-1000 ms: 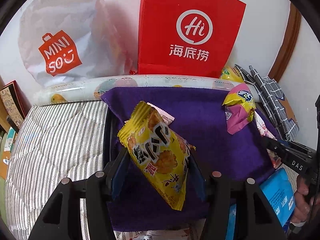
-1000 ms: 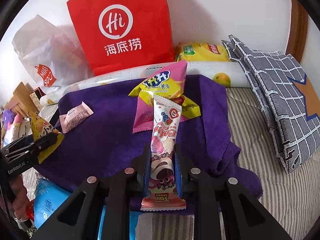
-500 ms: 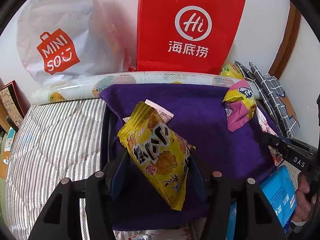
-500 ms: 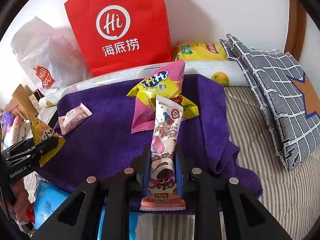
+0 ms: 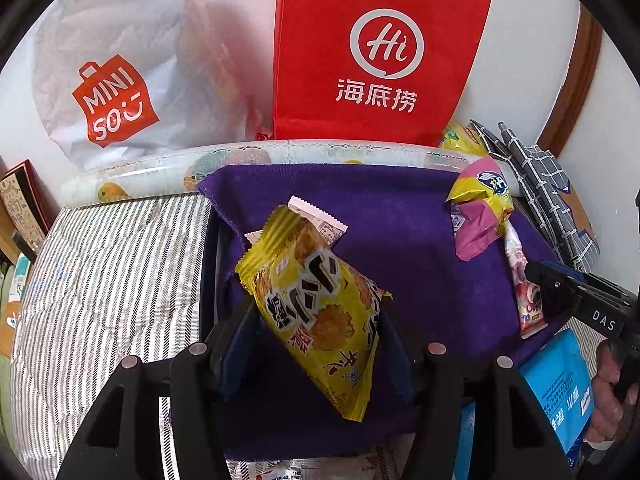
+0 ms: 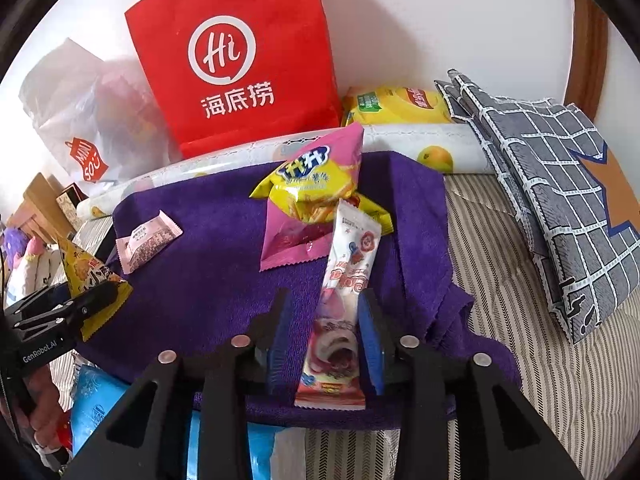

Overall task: Organize snacks
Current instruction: 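Open the left tool dropping the chip bag while the right tool releases the ice-cream packet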

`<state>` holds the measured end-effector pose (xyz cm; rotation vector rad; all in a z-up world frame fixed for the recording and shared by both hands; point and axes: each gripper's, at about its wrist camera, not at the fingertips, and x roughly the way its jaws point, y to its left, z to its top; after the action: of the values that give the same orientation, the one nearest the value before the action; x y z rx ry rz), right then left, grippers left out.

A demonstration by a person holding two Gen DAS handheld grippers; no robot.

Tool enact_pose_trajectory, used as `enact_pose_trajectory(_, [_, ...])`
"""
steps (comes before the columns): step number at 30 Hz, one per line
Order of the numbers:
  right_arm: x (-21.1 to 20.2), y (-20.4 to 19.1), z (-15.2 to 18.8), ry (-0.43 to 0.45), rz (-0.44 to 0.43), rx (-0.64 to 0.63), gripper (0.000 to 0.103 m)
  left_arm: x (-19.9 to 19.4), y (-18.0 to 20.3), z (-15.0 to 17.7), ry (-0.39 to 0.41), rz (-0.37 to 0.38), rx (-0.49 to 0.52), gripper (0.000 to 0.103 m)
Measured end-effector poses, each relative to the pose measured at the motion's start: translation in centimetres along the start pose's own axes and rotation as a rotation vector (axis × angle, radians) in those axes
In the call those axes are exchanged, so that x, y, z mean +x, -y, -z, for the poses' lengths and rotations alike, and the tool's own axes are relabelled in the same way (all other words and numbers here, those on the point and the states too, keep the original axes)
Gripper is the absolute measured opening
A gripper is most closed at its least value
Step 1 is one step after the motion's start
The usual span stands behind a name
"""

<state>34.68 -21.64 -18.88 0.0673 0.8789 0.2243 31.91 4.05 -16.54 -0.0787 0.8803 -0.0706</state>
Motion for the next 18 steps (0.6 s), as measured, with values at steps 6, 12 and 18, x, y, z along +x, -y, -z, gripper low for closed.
enact_pose_trajectory(6, [-0.05, 0.02, 0.02, 0.002, 0.004, -0.003, 0.036, 0.1, 0.01, 0.04, -0.007, 0.0, 0.0, 0.059])
enact_pose_trajectory(12, [-0.23, -0.2, 0.07, 0.015, 0.026, -0.016, 0.043, 0.11, 0.03, 0.08, -0.005, 0.002, 0.0, 0.059])
enact_pose_trajectory(18, [-0.3, -0.15, 0.07, 0.014, 0.024, -0.01, 0.043, 0.04, 0.03, 0.12, -0.005, 0.005, -0.005, 0.061])
